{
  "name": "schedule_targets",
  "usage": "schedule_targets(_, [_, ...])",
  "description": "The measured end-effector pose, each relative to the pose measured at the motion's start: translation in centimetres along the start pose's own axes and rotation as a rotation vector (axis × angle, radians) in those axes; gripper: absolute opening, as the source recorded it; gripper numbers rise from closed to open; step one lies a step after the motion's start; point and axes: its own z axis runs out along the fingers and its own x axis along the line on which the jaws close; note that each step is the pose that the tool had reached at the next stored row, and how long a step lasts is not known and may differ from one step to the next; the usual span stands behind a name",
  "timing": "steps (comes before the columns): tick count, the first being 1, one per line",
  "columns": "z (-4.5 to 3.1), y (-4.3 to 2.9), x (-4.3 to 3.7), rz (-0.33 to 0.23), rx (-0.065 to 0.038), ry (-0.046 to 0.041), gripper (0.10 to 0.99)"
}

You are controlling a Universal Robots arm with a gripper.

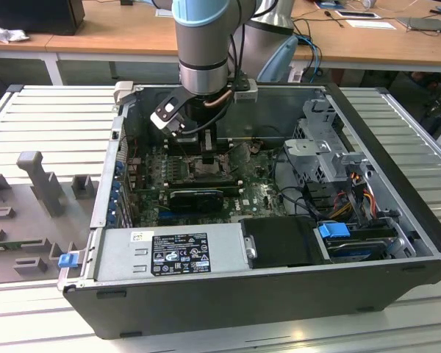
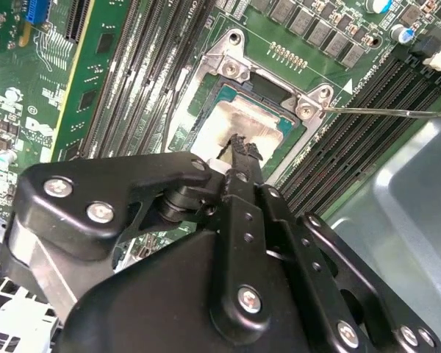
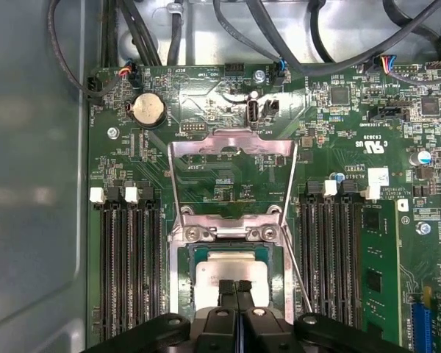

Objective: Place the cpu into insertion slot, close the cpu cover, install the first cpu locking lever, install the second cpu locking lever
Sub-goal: 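Place the cpu into insertion slot, then close the cpu cover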

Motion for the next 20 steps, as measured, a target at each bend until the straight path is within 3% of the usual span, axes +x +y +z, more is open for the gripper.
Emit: schedule_targets(20, [-0.76,0.06,0.0,0.0,0.0,-0.0001,0.106])
